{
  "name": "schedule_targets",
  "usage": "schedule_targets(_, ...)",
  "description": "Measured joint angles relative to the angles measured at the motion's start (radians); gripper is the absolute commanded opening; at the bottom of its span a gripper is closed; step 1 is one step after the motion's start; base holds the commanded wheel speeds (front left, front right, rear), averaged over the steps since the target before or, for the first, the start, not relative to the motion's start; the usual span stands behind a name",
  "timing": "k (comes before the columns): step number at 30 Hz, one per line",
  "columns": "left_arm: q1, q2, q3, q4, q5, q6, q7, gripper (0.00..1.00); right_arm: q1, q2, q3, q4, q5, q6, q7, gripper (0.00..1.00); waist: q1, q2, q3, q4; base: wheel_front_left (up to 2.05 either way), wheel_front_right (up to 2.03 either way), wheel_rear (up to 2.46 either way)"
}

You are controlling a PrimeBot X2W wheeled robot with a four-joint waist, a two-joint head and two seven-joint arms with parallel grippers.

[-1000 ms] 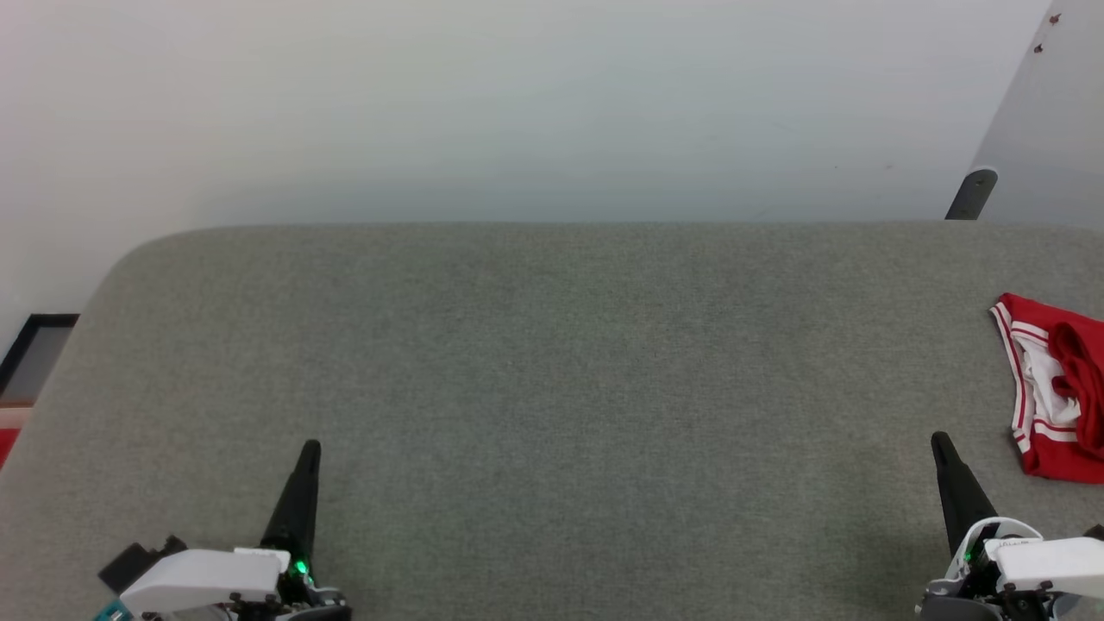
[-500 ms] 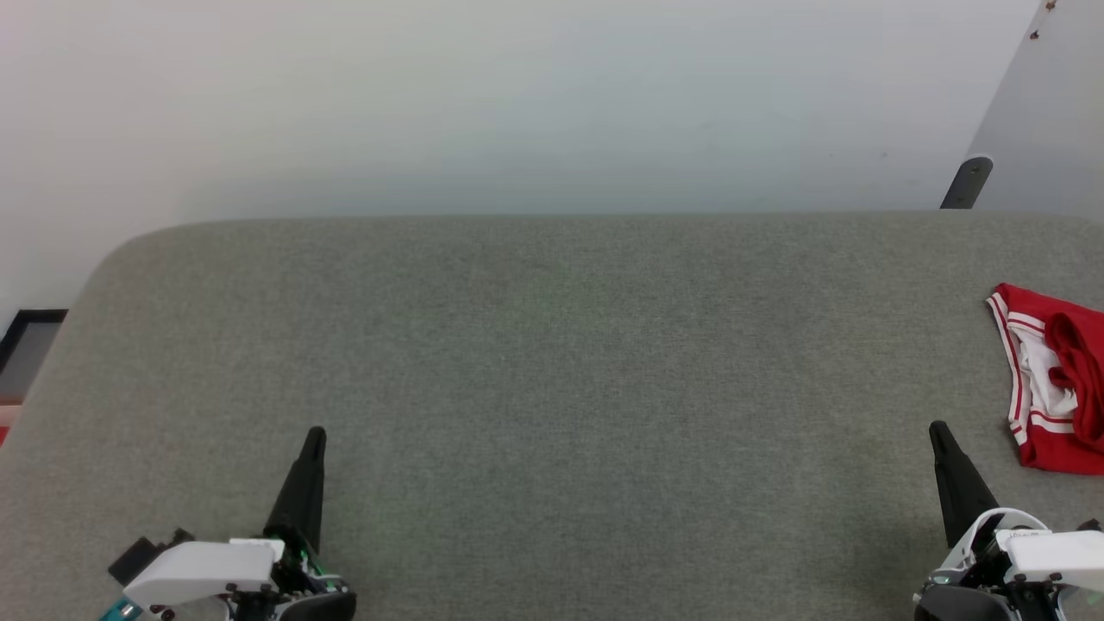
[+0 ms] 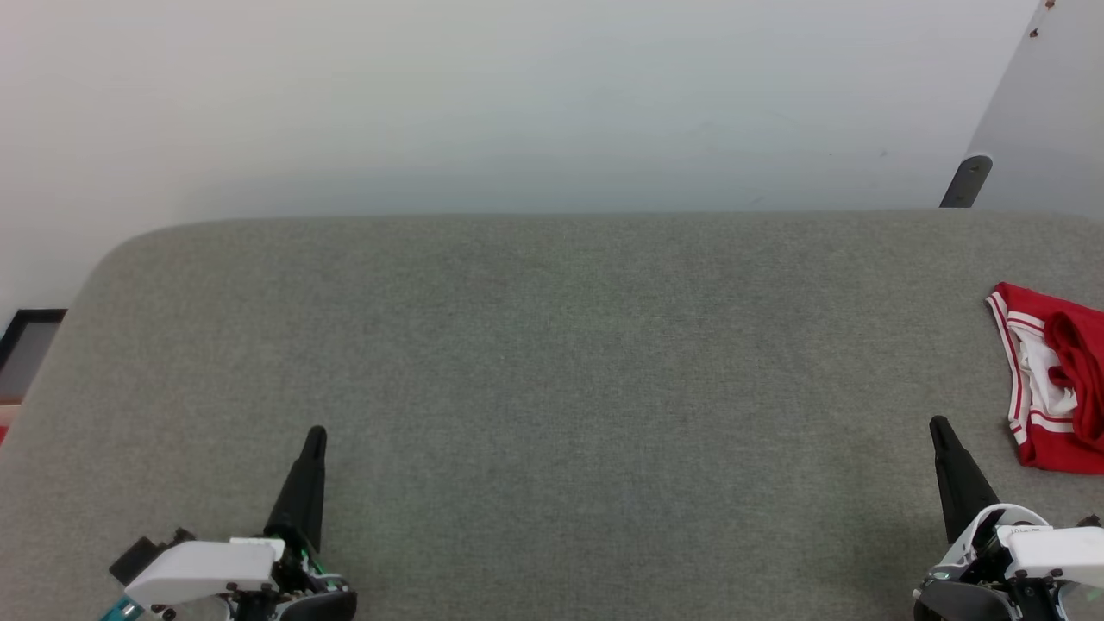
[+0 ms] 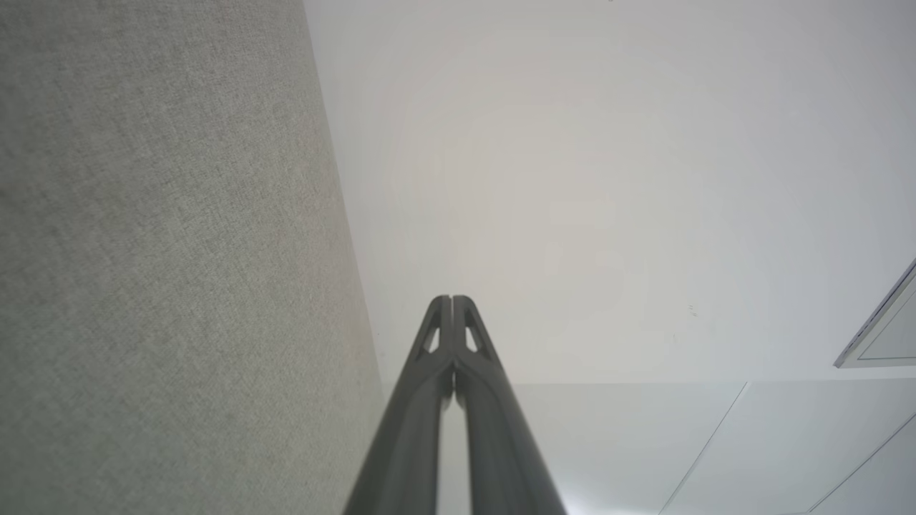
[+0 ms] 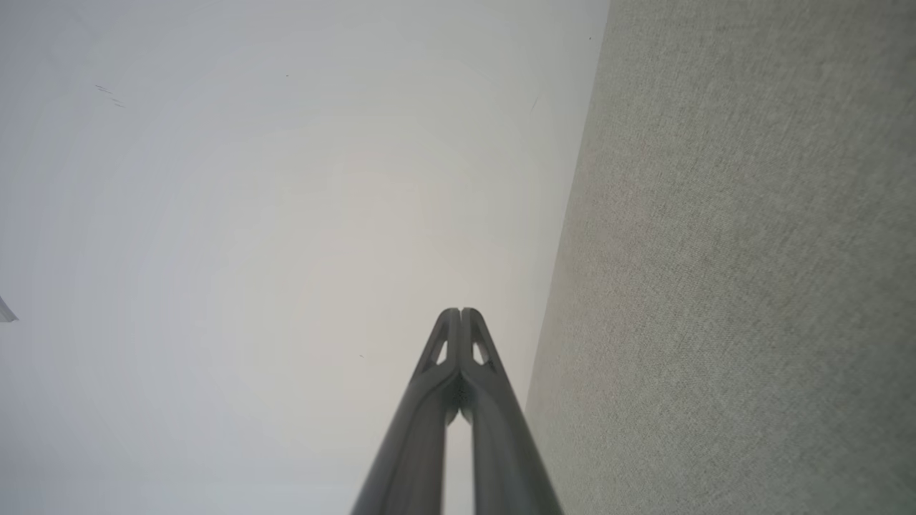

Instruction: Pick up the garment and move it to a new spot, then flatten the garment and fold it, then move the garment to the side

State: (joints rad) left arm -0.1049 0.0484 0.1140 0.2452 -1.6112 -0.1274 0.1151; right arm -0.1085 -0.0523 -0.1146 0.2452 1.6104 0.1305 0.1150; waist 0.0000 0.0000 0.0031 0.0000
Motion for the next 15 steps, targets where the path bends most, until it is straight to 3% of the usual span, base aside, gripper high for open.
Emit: schedule_targets(15, 0.0, 0.0, 0.0, 0.0, 0.0, 0.0, 0.0, 0.0, 0.0, 0.0, 0.0, 0.0, 0.0, 0.0, 0.0, 0.0, 0.0, 0.0, 0.0, 0.0, 0.0, 0.0, 0.0)
